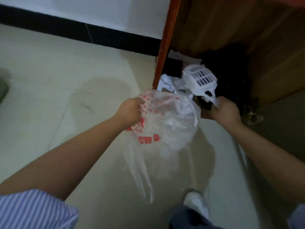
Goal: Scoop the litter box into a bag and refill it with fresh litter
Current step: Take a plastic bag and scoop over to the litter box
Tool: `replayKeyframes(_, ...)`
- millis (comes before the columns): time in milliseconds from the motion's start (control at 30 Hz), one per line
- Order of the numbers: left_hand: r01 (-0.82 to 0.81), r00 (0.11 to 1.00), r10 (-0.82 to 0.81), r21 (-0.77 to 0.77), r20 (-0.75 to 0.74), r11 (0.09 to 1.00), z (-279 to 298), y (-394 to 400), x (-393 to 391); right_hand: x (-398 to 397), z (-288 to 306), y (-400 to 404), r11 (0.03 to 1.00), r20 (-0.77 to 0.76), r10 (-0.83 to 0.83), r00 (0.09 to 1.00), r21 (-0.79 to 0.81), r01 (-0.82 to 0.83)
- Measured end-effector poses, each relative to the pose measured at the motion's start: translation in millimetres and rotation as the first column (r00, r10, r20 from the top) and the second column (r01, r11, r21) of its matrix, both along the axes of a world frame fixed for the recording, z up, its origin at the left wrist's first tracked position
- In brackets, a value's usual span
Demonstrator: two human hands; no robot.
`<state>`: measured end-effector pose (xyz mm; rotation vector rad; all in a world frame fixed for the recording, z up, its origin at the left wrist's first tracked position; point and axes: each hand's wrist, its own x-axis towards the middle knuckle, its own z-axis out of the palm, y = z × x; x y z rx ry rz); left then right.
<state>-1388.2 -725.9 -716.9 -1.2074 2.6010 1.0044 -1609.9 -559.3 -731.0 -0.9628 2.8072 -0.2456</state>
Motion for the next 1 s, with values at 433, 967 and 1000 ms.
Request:
replayKeyframes(433,-0.435,0.898,0.436,-0.037,0.053,0.9,-3,-79,220,231,19,-80,0.873,0.158,0.488,0.859,-0.078,-0.481)
replayKeyframes(967,-0.864,0.503,0.863,0.029,0.043,0.502,21,-120,484,490,71,-318,0.503,-0.011,0.864,0.504,0.088,-0.86)
replayKeyframes(1000,-0.883,0.47,0.881,0.019,0.058,0.469,19,-117,491,501,68,-324,0.509,-0.005,0.86,0.511,0.086,-0.856)
